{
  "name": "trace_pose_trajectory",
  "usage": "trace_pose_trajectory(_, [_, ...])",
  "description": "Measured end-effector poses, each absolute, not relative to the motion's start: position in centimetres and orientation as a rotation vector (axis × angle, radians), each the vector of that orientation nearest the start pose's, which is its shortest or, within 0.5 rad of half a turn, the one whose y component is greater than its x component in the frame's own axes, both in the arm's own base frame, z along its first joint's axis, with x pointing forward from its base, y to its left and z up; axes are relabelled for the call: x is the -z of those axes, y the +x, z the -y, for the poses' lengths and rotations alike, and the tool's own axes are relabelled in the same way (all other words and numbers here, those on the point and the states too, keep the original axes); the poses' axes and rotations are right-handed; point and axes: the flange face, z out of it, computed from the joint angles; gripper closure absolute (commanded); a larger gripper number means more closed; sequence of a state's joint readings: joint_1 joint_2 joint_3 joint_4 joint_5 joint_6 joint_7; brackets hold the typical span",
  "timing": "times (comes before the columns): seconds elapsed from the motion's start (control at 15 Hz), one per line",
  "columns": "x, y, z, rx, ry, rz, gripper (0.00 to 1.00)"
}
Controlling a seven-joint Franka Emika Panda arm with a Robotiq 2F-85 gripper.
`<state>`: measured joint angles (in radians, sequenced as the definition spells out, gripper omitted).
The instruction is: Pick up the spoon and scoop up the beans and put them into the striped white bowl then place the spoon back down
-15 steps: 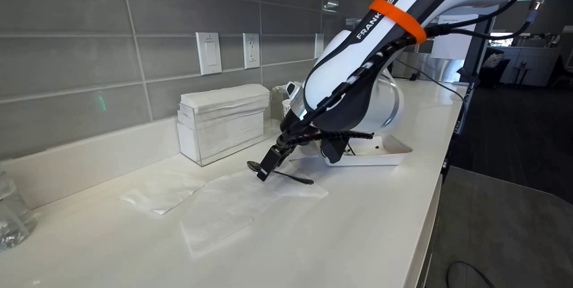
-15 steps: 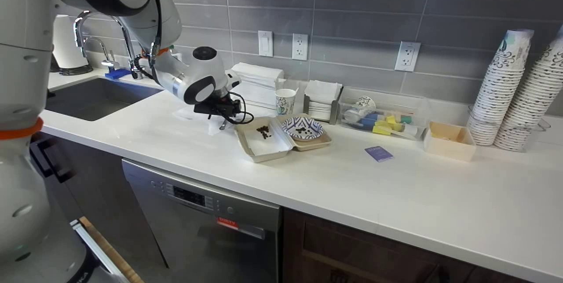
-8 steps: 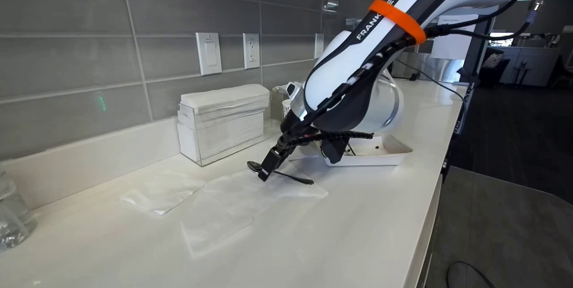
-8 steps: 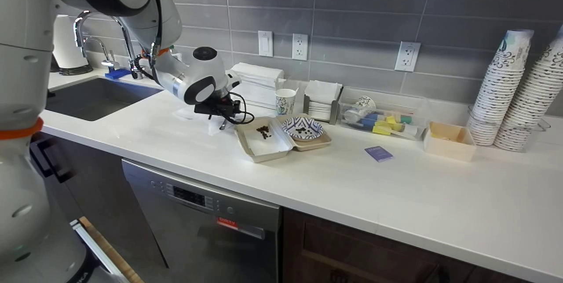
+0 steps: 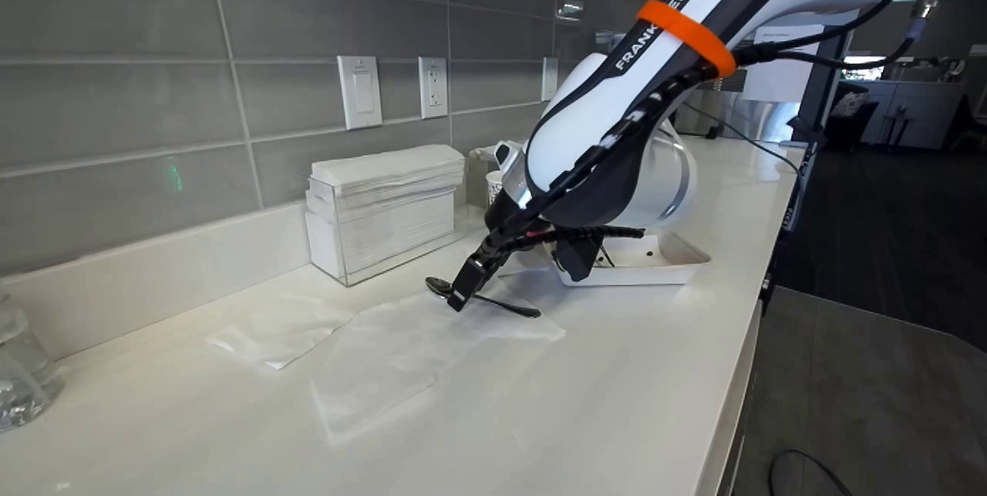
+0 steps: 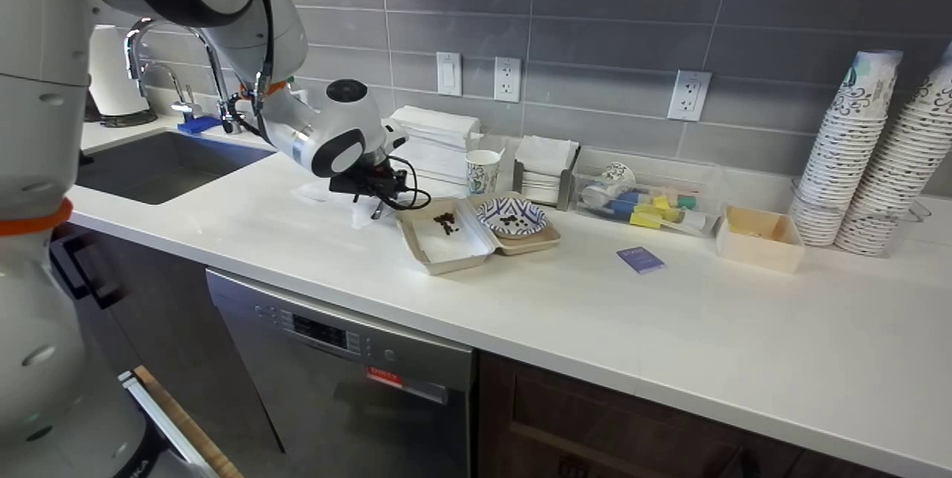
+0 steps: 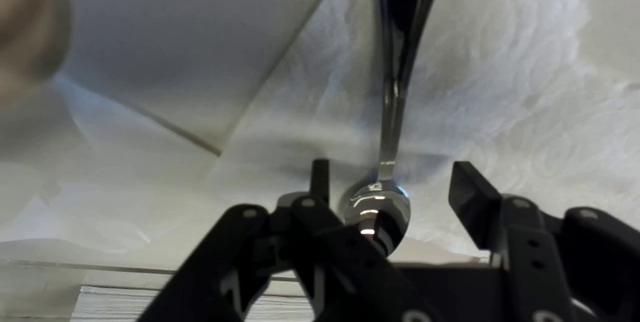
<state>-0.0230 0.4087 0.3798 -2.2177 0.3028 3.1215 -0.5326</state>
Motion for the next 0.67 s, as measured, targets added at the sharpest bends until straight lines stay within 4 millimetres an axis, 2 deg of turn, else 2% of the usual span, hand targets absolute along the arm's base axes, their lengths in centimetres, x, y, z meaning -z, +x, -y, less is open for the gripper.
trace_pose_trajectory(0.67, [-25.77, 55.59, -17.84, 0.757, -2.785, 0.767, 0.50])
